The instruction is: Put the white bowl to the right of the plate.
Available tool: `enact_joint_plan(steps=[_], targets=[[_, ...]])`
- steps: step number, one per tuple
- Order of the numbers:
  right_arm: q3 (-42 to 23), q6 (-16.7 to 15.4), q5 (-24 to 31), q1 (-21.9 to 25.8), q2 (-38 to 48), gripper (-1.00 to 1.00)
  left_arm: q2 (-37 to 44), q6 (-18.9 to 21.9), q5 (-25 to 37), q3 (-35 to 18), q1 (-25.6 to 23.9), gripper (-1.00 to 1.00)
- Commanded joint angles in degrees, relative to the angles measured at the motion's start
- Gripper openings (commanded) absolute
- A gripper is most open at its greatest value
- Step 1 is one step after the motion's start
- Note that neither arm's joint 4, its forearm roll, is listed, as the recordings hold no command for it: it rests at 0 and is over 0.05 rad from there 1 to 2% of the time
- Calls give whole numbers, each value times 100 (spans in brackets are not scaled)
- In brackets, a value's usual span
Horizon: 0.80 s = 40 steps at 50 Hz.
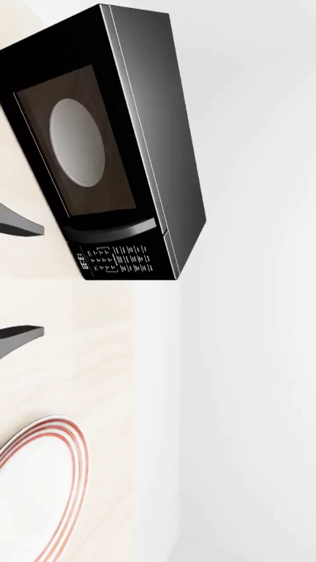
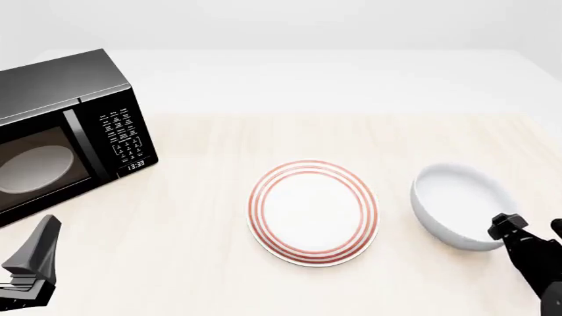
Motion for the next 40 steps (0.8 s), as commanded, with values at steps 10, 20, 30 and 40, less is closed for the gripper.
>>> enact_joint_plan(steps=[10,20,30,40], targets=[[-252,-492,2788,199,-2834,100,0,0,0,0,0,100],[-856,-813,4712,596,-4593,100,0,0,0,0,0,100],[-1392,-1085,5840,1119,-5579,100,0,0,0,0,0,100],[-1733,-1335,6007,1948,-5989,100,0,0,0,0,0,100]])
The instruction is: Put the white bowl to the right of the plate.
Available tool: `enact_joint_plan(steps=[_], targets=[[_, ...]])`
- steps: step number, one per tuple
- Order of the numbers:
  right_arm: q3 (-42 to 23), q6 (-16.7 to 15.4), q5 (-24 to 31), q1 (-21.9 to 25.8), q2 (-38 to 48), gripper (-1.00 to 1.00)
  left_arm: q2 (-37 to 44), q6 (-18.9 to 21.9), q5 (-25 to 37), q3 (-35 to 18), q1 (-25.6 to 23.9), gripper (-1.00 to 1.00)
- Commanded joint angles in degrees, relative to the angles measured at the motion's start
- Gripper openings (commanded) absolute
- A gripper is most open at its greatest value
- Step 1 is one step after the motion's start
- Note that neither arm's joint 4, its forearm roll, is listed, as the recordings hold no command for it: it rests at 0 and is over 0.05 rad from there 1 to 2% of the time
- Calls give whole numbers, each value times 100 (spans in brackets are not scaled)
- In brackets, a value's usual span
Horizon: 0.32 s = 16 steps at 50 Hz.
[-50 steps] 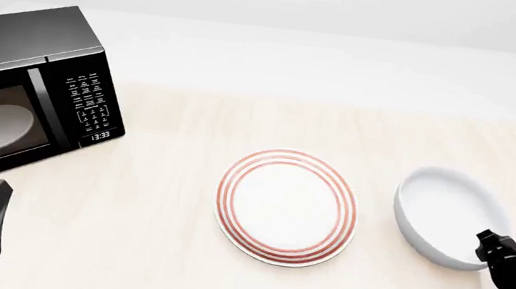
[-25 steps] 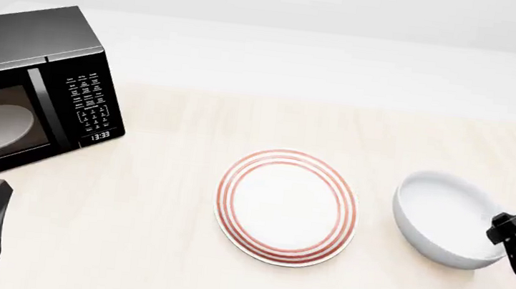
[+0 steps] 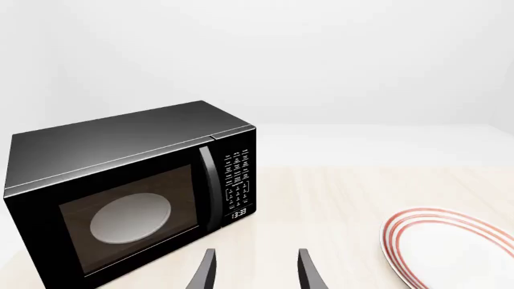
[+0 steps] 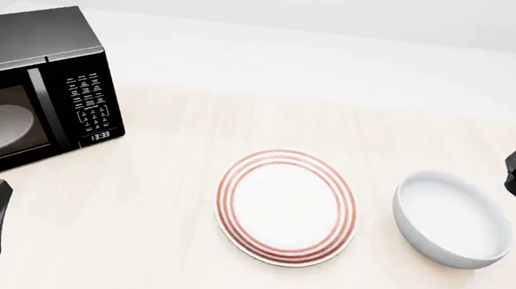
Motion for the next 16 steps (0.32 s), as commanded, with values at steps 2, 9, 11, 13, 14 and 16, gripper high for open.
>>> enact_joint_plan(steps=[2,9,11,13,14,16], targets=[[-341,-379,418,803,-653,100,0,0,0,0,0,100],[60,-709,11,1348,-999,100,0,0,0,0,0,100],[258,-705,-287,1580,-894,100,0,0,0,0,0,100],[473,-784,-613,1645,-732,100,0,0,0,0,0,100],[574,-834,-774,1717,-784,100,0,0,0,0,0,100],[781,-765,-1106,1748,-609,100,0,0,0,0,0,100]])
